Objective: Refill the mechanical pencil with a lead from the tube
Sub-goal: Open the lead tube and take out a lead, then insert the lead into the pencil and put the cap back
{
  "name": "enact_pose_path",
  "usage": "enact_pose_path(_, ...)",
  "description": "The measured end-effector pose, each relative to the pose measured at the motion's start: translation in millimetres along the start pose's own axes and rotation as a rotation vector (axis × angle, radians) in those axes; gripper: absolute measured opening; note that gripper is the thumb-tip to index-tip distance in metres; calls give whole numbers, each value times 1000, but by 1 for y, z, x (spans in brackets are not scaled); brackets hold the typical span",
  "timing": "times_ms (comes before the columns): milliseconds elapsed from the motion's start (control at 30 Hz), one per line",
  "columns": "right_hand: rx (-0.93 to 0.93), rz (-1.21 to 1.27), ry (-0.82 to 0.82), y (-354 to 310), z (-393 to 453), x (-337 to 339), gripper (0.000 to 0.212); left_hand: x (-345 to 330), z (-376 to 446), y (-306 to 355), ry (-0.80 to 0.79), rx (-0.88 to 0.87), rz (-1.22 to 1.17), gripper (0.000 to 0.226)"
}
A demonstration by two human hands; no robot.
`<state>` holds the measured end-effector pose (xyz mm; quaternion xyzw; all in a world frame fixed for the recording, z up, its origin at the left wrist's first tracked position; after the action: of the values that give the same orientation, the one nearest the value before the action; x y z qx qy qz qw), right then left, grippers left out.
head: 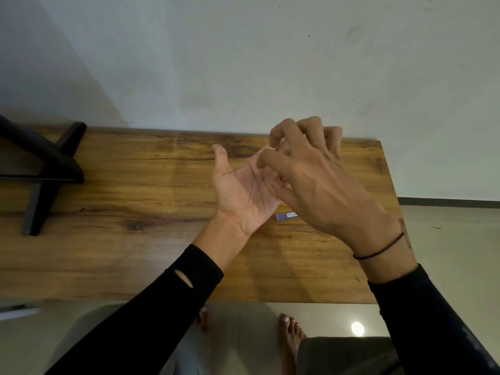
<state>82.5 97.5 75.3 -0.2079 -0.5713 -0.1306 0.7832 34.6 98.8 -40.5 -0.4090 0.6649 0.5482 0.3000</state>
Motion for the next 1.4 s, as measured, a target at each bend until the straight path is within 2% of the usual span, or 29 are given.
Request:
enact_pose_path(100, -19, -37, -26, 1, 2, -3, 7, 2, 2, -5, 25, 30, -4, 120)
enact_pose_path(300, -43, -86, -151, 0, 3, -13, 37, -2, 2, -11, 19, 85, -79, 123)
enact_pose_path(400, -39, -105, -164, -1, 2, -13, 42, -1, 3, -12, 26, 90, -84, 121)
enact_pose_path(600, -23, -93, -106, 0, 0, -12, 41, -6, 0, -12, 23, 114, -115, 107)
enact_pose_path(667, -32, -30, -55, 4, 0, -8, 29, -8, 1, -11, 4, 133, -122, 107)
enact_pose_path(733, -85, 132, 42, 16, 1, 5, 14, -4, 9, -7, 10, 128, -47, 101)
enact_pose_path(800, -168, 289, 124, 35, -2, 16, 9, 13, 18, 7, 143, 77, 295, 78)
enact_pose_path(867, -245, 442, 202, 56, -6, 26, 7, 29, 20, 37, 329, -42, 913, 46)
enact_pose_path(933, -306, 573, 268, 71, -12, 32, 8, 31, 22, 58, 392, -151, 1576, 25)
enact_pose_path(1000, -352, 667, 306, 81, -16, 32, 11, 34, 25, 57, 380, -166, 2068, 31)
enact_pose_path(1067, -387, 729, 324, 88, -17, 30, 10, 38, 27, 53, 405, -183, 2222, 38)
enact_pose_path(1200, -417, 859, 365, 97, -17, 28, 13, 31, 27, 53, 476, -281, 2305, 17)
enact_pose_path(1267, -461, 942, 399, 103, -20, 28, 11, 32, 26, 56, 501, -283, 2223, 11)
enact_pose_path(1333, -513, 1076, 471, 112, -23, 30, 10, 35, 23, 58, 492, -271, 1888, 9)
enact_pose_path(1400, -564, 1278, 550, 120, -28, 32, 11, 29, 21, 49, 383, -267, 1362, 10)
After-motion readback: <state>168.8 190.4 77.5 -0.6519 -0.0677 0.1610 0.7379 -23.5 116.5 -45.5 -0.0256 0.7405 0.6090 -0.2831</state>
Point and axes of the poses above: each hand's wrist, its own z-axis towards the middle knuckle, its own x-axis out of the back of the hand, y = z × x, the point moved 10 cm from there along z, towards the middle knuckle, and after that the axes turned 7 degrees about z, right-handed, at the moved point
